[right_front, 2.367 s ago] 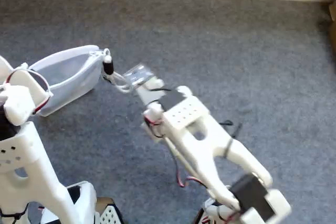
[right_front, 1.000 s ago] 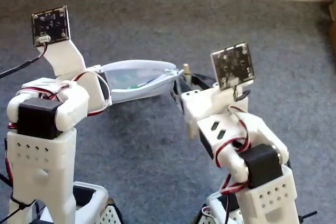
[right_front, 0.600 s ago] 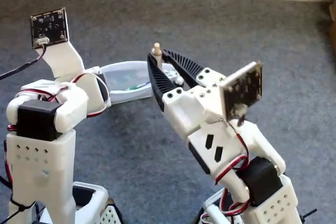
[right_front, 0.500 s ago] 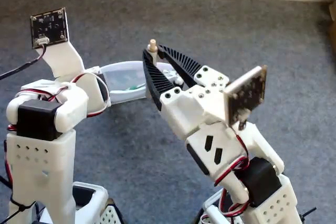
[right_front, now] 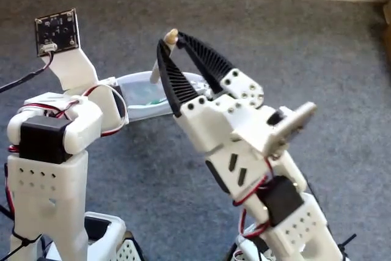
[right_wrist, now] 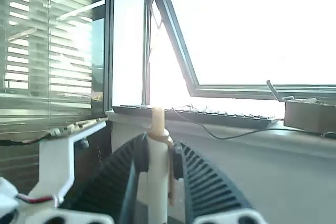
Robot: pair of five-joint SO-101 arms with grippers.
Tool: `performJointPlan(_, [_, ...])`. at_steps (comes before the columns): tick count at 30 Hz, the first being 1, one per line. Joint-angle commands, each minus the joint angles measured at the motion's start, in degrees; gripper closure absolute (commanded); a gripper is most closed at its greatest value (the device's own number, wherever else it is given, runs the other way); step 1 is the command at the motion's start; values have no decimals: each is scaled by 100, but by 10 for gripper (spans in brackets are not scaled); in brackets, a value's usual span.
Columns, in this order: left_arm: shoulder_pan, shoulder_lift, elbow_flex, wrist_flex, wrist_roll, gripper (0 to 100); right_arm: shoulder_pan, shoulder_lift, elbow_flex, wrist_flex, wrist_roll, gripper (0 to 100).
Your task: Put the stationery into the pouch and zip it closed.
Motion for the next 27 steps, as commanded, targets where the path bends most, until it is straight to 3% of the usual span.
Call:
performJointPlan(1, [-215,-13,4,-88,44,992,-22,-92,479,-391,-26,994])
performJointPlan(12, [-330,-13,4,-88,44,992,-31,-84,1991,-1068,-114,994])
performJointPlan(17, [-330,-13,13,-88,44,992,-22,-75,2334,-1165,-1196,994])
performJointPlan(27, [-330,-13,13,-79,44,992,-22,-66,2571,-1165,-932,993])
